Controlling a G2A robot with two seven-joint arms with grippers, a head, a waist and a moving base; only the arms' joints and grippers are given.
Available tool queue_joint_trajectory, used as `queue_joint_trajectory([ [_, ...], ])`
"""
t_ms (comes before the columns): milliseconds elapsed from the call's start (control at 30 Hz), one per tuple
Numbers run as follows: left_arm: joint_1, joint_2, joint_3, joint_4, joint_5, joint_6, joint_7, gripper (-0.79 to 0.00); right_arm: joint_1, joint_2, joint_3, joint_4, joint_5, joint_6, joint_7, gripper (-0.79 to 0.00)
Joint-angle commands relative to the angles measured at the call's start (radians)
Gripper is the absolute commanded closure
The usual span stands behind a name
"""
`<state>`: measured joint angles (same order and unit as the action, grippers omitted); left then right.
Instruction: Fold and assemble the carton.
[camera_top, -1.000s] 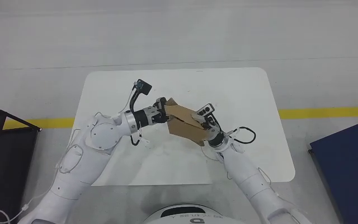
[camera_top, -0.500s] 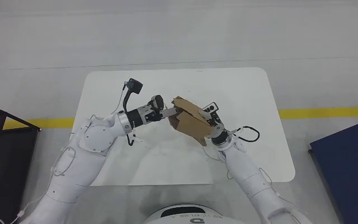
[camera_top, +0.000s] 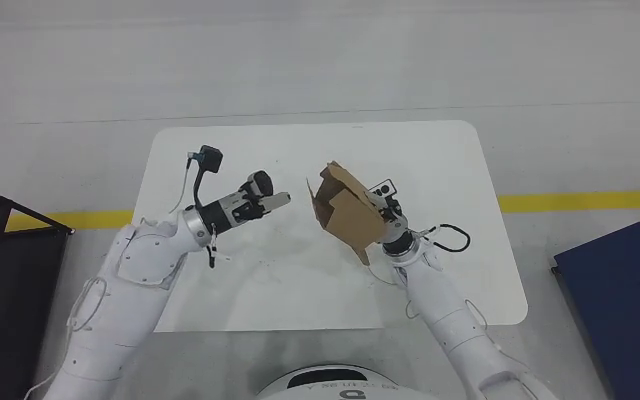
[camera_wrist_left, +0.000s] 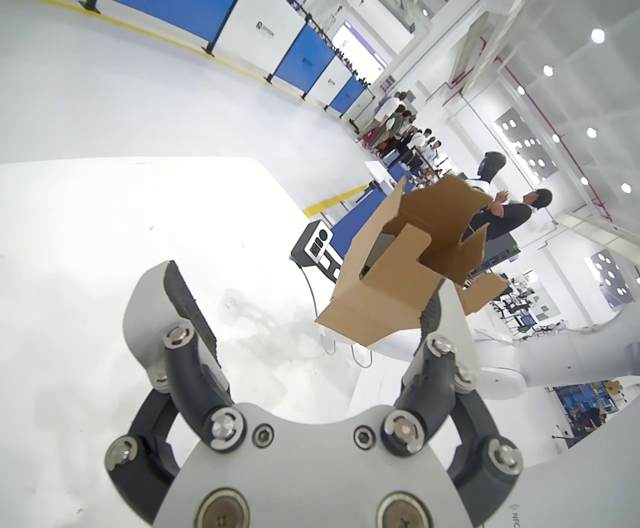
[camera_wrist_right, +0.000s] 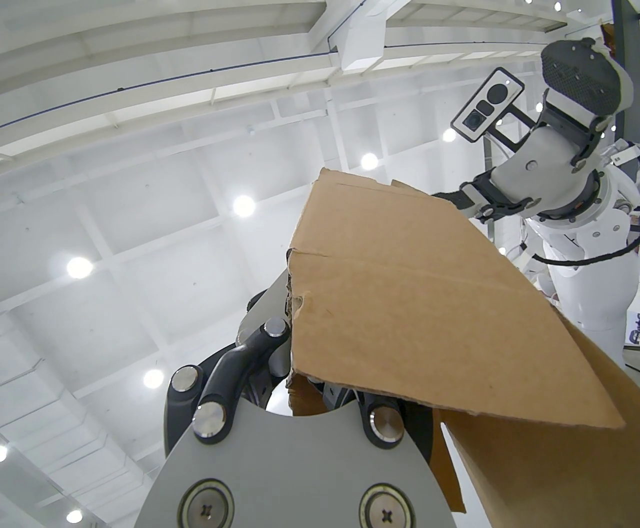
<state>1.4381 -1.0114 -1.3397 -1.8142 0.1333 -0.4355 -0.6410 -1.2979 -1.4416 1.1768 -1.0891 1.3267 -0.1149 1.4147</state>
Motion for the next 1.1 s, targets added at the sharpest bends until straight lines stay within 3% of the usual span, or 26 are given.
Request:
queue_joint_trajectory([
  [0,-0.012,-0.003,0.027,0.0,0.008,0.005,-0.004,-0.785,0.001,-0.001,-0.001,-0.002,-0.002,0.0,-0.002,0.0],
  [533,-0.11,-0.022,0.145,0.035,0.102,0.076,-0.007,-0.785,-0.007,-0.003,0.005,-0.015,-0.021,0.0,-0.006,0.0],
  [1067,-0.124,-0.026,0.16,0.047,0.162,0.109,0.001,-0.785,-0.013,-0.005,0.002,-0.042,-0.043,0.006,-0.018,0.0],
])
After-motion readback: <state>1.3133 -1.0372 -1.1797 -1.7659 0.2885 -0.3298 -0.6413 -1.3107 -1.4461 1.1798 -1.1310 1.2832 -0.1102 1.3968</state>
